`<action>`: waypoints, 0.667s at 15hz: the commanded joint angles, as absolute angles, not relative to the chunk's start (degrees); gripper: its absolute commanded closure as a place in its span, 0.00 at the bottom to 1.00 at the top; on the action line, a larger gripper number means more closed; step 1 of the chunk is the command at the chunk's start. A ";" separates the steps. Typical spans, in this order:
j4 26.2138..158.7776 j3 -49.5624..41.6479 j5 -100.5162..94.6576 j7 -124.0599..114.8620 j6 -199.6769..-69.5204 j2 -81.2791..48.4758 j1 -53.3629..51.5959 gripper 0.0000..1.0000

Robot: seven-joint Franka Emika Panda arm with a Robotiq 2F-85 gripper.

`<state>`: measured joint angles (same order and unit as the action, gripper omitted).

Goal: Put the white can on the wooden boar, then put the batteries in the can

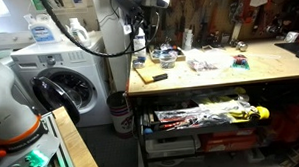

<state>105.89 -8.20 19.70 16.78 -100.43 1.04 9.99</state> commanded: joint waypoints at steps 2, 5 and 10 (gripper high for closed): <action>107.72 -9.91 18.46 12.88 -91.17 3.83 10.38 0.00; 105.90 -10.26 19.46 13.84 -90.99 2.50 10.10 0.00; 105.67 -10.25 19.47 13.81 -90.82 2.46 9.98 0.00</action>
<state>105.92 -10.02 19.50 13.80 -91.05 2.55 10.14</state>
